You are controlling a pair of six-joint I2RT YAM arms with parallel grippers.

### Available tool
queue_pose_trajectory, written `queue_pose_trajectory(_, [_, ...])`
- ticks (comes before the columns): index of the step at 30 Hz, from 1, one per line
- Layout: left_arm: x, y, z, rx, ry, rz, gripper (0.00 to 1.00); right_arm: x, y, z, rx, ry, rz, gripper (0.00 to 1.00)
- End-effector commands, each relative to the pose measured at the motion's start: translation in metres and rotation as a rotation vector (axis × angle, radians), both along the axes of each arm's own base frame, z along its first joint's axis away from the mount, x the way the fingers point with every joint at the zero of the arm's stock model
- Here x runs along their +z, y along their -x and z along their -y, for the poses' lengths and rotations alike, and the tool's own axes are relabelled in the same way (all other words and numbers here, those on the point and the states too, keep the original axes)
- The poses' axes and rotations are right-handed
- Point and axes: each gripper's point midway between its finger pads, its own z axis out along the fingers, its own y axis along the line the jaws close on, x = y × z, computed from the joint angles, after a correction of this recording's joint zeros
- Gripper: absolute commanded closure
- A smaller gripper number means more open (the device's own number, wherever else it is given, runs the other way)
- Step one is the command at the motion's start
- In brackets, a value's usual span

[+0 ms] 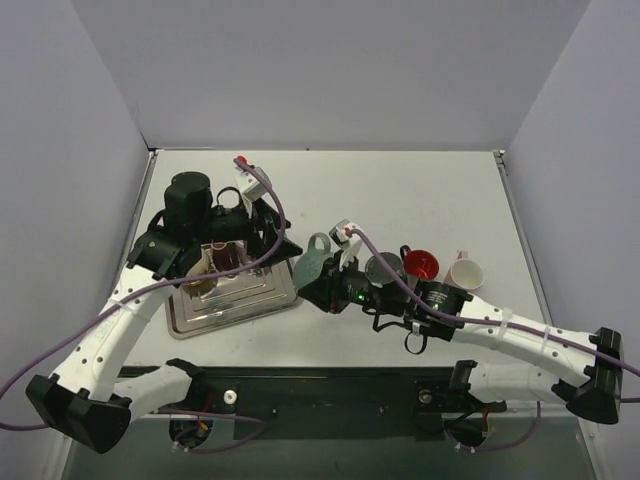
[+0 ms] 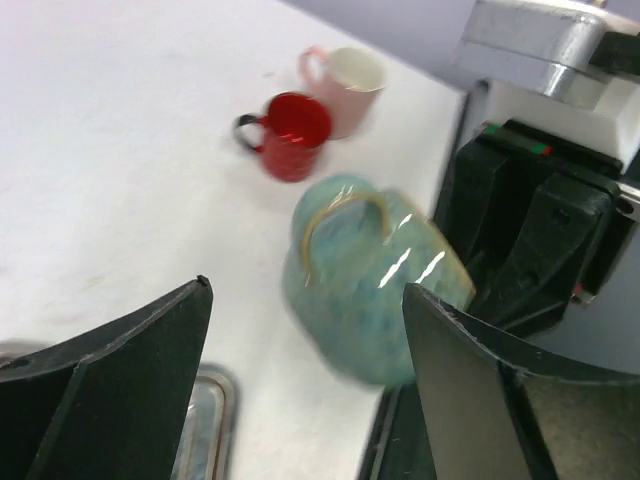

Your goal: Turn the mug right side up

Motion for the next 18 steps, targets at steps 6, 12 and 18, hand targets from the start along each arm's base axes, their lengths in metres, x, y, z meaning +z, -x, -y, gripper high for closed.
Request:
queue_pose_trajectory(6, [-0.054,-0.085,-0.105,0.481,-0.582,0.363,0.11,-0.088,-0.116,0.112,-0.492,0.748,-0.054,1.00])
queue_pose_trajectory(12, [-0.084,-0.095,-0.138,0.503,-0.756,0.372,0.09,-0.159,-0.152,0.123,-0.460,0.950,-0.240,1.00])
queue_pose_trajectory(18, [-0.103,-0.112,-0.164,0.578,-0.771,0.283,0.07,-0.196,-0.167,0.120,-0.417,0.985,-0.351,1.00])
